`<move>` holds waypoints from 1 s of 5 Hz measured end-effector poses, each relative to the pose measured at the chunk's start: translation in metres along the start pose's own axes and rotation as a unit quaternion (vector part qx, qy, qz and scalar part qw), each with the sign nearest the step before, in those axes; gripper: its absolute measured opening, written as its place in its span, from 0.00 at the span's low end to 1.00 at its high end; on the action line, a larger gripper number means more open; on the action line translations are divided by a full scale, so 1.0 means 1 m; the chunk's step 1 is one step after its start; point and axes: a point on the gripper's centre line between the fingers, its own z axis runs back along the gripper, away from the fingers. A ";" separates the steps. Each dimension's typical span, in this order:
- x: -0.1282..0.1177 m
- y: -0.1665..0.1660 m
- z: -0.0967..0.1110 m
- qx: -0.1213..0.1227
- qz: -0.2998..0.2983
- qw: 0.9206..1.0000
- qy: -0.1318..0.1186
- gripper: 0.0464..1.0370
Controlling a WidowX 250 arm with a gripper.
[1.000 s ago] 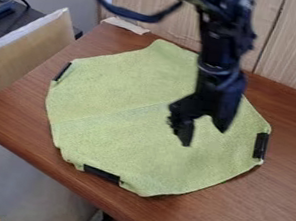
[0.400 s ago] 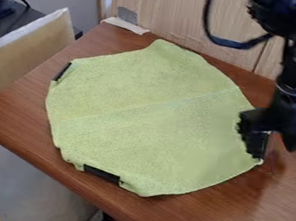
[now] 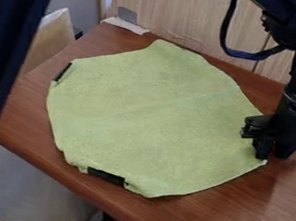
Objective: Fold the cloth from the upper right to bottom left
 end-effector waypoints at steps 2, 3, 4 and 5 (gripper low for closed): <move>-0.002 -0.011 -0.003 -0.012 0.008 1.000 0.001 0.04; -0.002 -0.015 -0.003 -0.016 0.007 1.000 -0.002 0.02; -0.002 -0.018 -0.001 -0.018 0.008 1.000 -0.009 0.01; -0.011 -0.029 0.003 -0.026 0.021 0.999 -0.022 0.01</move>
